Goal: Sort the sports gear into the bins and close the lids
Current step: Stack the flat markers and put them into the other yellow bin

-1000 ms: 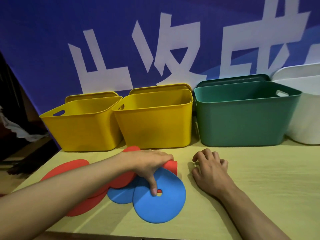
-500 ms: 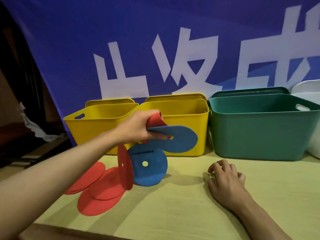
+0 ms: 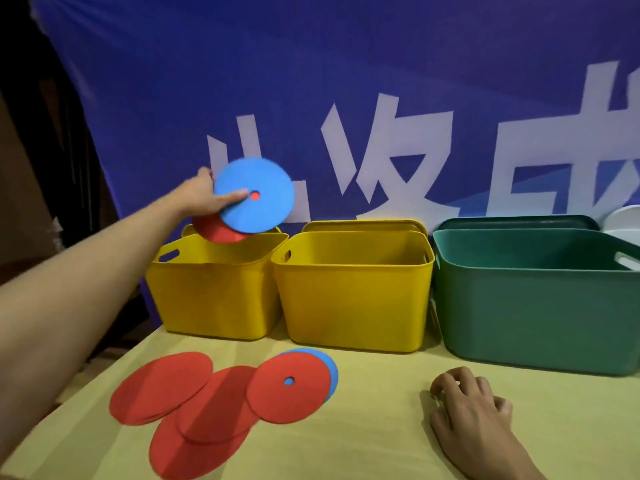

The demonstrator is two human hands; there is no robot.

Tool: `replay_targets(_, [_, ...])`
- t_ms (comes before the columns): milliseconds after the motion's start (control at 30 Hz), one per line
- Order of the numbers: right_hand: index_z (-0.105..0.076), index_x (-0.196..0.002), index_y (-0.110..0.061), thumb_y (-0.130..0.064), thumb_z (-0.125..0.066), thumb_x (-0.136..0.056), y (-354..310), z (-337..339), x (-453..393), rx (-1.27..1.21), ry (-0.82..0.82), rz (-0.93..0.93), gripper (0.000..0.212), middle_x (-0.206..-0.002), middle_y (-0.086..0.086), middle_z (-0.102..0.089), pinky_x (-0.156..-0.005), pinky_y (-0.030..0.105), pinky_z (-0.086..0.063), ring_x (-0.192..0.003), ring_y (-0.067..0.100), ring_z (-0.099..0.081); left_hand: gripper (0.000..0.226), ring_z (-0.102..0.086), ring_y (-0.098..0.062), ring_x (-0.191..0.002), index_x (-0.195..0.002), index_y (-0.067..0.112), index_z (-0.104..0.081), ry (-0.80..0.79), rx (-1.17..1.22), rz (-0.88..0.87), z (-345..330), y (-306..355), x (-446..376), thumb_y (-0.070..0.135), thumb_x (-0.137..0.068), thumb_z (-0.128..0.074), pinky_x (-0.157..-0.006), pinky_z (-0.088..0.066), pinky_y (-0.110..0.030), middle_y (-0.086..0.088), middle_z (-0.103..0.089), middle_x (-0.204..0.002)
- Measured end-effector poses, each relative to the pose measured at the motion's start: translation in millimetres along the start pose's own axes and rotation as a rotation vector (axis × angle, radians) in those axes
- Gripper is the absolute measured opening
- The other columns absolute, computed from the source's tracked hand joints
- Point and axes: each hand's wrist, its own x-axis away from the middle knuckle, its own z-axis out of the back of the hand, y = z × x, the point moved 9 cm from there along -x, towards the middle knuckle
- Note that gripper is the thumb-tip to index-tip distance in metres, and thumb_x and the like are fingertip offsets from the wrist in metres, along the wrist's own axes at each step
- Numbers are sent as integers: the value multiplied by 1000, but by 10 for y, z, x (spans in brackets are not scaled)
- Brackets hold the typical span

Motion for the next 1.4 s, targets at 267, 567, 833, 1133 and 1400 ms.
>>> replay_targets(267, [-39,-122,-47,-53,-43,-98,13,6,-44,16,21,5,25,-132,-17,-31,-102,34,-33,-117,3,-32,69,-26,-39,-147,-158,27,-24,-55,-394,-149,-908,-26,258,54,-101,-50,-114,-31,-66,-15,-27,-161])
replay_targets(567, [-42,-123,-41,-48,-44,-99,64,-7,34,1,54,11,24,-130,-12,-35,-102,38,-34,-113,5,-32,110,10,-36,-156,-161,32,14,-221,-493,-550,-1616,532,1548,91,-82,-34,-118,-26,-63,-9,23,-167])
replay_targets(833, [-46,-117,-40,-43,-47,-99,61,1,19,-46,54,2,18,-130,-11,-36,-100,39,-33,-113,6,-32,86,-19,-40,-147,-152,28,-27,15,-266,-420,-1694,275,1894,84,-87,-39,-111,-40,-54,-16,-6,-158])
replay_targets(1133, [-48,-118,-39,-42,-47,-99,95,-21,-4,-59,52,0,19,-130,-10,-36,-96,37,-29,-112,5,-31,149,-28,-39,-146,-159,16,-15,-735,-481,-156,-2805,-122,1803,96,-43,-63,-118,-32,-46,-18,-27,-156])
replay_targets(1400, [-49,-119,-38,-43,-48,-99,111,-33,-36,-54,44,-17,20,-131,-9,-37,-100,39,-32,-113,6,-31,67,-53,-23,-111,-122,25,-46,-642,-241,-334,-2873,115,1657,59,-77,-81,-93,-46,-35,-4,-48,-122])
